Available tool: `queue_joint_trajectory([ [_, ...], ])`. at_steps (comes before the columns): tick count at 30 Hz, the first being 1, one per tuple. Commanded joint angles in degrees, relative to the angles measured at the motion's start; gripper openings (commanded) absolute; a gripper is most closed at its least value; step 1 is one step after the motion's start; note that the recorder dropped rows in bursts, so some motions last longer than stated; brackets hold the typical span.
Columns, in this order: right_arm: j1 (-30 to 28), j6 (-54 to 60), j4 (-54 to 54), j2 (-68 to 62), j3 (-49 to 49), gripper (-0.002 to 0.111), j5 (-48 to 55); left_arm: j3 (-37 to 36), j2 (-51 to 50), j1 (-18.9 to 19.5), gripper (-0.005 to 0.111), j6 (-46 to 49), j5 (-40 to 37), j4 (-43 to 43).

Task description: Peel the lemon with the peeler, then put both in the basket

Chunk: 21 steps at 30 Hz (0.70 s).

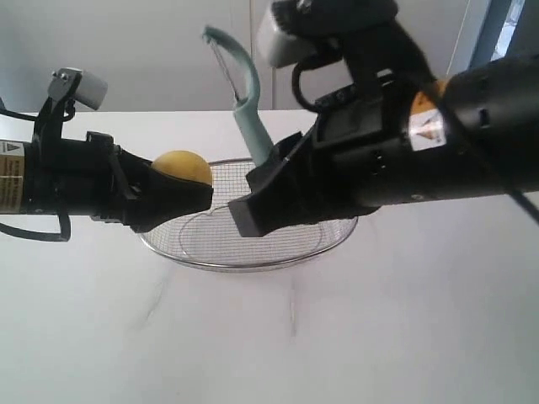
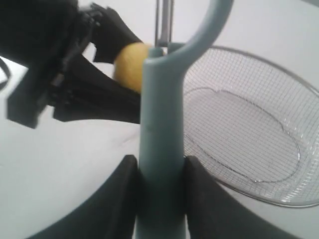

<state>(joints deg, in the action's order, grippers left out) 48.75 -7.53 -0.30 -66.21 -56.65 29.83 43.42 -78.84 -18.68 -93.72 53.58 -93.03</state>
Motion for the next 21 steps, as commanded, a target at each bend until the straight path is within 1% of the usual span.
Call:
queue_joint_trajectory([
  [1, 0.6, -0.3, -1.7, 4.1, 0.2, 0.0, 0.7, 0.0, 0.4, 0.0, 0.0, -0.3, 0.0, 0.1],
  [5, 0.6, -0.8, -5.1, 3.7, 0.2, 0.0, 5.3, 0.0, 0.4, 0.0, 0.0, -0.3, 0.2, 0.1],
  [8, 0.6, -4.9, -9.3, 1.9, 0.2, 0.0, 6.5, 0.0, 0.4, 0.0, 0.0, -0.3, 0.5, 0.1],
  [14, 0.4, -16.8, -26.2, -3.8, 0.2, 0.0, 7.0, 0.0, 0.4, 0.0, 0.0, -0.3, 2.9, 0.1],
  [16, 0.4, -17.3, -28.0, -6.1, 0.2, 0.0, 6.5, 0.0, 0.4, 0.0, 0.0, -0.3, 3.5, 0.1],
  [21, 0.4, -17.3, -28.1, -12.3, 0.2, 0.0, 2.1, 0.0, 0.4, 0.0, 0.0, -0.3, 4.4, 0.1],
])
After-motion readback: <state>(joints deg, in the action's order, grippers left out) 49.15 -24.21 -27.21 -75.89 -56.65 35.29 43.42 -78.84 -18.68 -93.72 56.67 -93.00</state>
